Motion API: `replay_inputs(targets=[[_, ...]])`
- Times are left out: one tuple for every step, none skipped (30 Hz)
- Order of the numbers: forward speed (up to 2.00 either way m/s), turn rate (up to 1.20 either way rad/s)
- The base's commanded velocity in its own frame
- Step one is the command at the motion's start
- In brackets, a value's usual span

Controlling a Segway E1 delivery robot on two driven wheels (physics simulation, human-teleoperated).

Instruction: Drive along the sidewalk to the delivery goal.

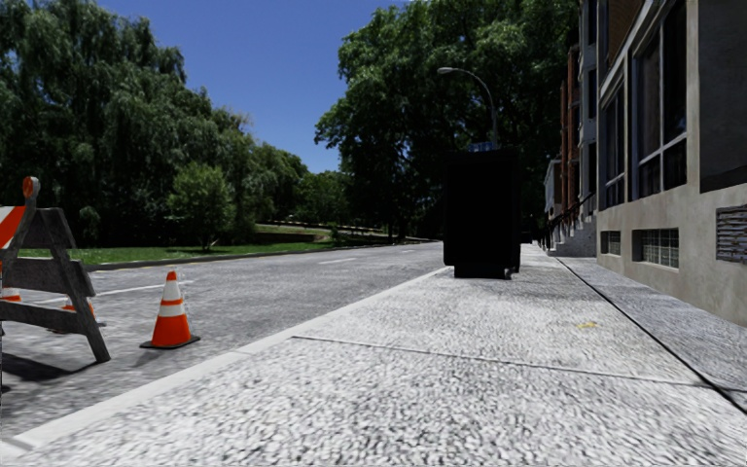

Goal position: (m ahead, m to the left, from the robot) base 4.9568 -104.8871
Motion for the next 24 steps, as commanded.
replay_inputs(targets=[[1.94, -0.67], [1.94, -0.67], [2.0, -0.67], [2.0, -0.67], [2.0, -0.67], [2.0, -0.67], [2.0, -0.67], [2.0, -0.67], [2.0, -0.67], [2.0, -0.67], [2.0, -0.67], [2.0, -0.67], [2.0, -0.67], [2.0, -0.67], [2.0, -0.57], [2.0, -0.37], [2.0, -0.18], [2.0, -0.06], [2.0, -0.01], [2.0, 0.0], [2.0, 0.0], [2.0, 0.0], [2.0, 0.0], [2.0, 0.0]])
